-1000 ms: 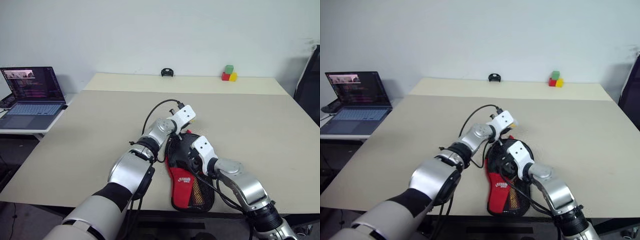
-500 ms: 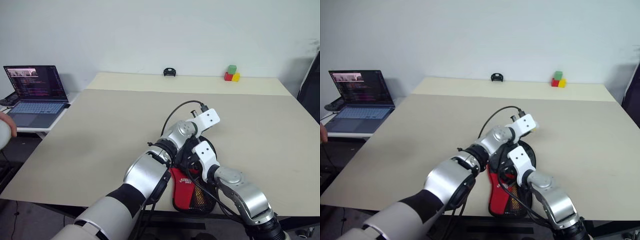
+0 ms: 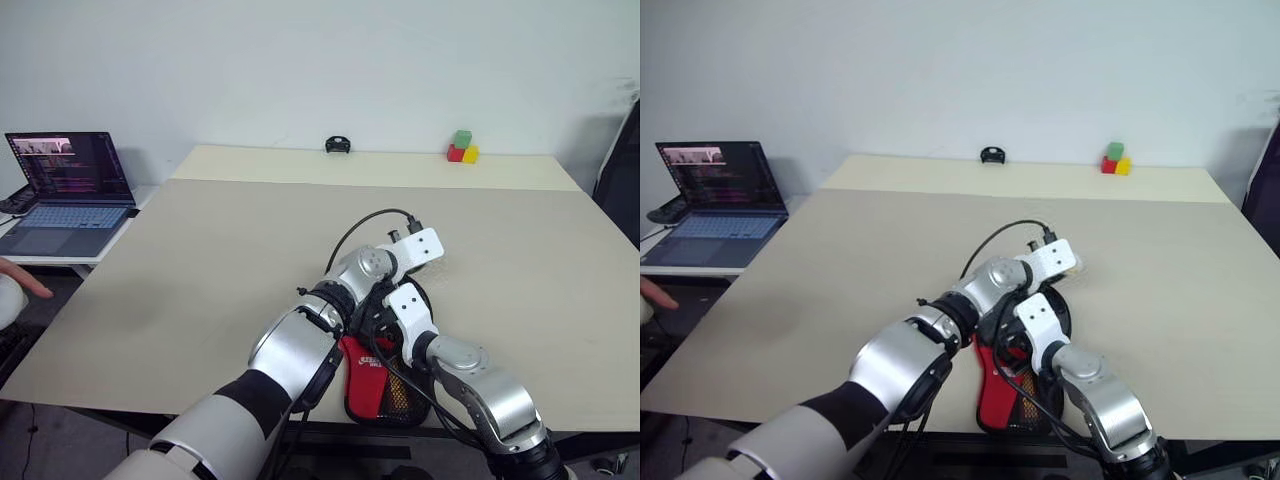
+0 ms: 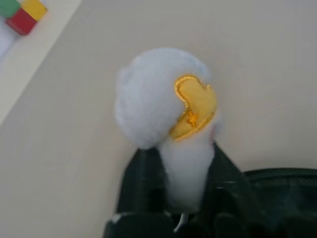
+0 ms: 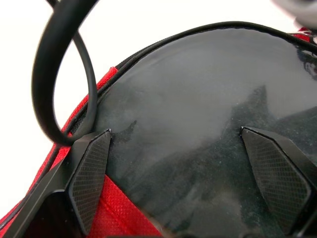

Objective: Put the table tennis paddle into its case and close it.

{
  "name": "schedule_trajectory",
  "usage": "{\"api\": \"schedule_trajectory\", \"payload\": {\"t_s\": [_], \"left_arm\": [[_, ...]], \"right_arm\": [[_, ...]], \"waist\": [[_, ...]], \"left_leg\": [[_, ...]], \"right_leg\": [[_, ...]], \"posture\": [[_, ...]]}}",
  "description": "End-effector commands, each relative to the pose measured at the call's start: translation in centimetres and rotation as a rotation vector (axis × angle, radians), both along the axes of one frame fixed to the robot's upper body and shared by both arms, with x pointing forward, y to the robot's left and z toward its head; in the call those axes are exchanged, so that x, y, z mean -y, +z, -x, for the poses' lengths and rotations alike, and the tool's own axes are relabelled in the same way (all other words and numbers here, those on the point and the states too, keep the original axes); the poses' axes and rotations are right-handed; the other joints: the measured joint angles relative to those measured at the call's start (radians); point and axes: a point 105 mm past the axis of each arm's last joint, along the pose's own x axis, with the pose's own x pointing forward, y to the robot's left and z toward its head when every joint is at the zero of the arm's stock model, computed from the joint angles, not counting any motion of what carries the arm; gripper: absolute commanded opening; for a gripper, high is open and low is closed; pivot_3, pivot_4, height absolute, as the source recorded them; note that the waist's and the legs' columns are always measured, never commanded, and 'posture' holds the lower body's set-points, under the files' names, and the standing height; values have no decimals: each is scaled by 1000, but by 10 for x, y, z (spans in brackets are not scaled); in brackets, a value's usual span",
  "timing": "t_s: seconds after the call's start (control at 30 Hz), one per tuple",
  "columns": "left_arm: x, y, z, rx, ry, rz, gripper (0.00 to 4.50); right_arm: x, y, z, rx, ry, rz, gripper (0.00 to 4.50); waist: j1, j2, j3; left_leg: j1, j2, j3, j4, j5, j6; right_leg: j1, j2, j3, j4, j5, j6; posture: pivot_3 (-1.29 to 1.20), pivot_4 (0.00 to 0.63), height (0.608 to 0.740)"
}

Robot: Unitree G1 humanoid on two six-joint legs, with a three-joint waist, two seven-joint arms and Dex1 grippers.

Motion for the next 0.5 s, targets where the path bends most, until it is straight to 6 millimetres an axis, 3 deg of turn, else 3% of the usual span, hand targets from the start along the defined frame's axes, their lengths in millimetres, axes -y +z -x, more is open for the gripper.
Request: {"api": "schedule_trajectory", "payload": {"t_s": [0.03, 0.23, 0.37, 0.5], "left_arm": [[9, -2, 6, -5, -18, 11, 2226], [-6, -6, 1, -48, 2, 18, 4411], [-23, -9, -7, -37, 25, -17, 4464], [-37, 5, -17, -33, 71, 49, 4464]], "right_arm": [[1, -54, 19, -235, 12, 78, 4500], [-1, -52, 13, -226, 31, 83, 4500], [0, -51, 9, -222, 42, 87, 4500], [3, -50, 4, -217, 48, 94, 4500]], "waist": [[-1, 0, 0], [-13, 0, 0], [-25, 0, 0], [-27, 0, 0]], "left_leg": [[0, 0, 0, 0, 0, 0], [1, 0, 0, 0, 0, 0], [6, 1, 1, -1, 0, 0], [10, 1, 3, -5, 0, 0]], "right_leg": [[0, 0, 0, 0, 0, 0], [1, 0, 0, 0, 0, 0], [5, 0, 0, 0, 0, 0], [6, 0, 1, 0, 0, 0]], "posture": [[0, 150, 740], [0, 150, 740], [0, 150, 740], [0, 150, 740]]}}
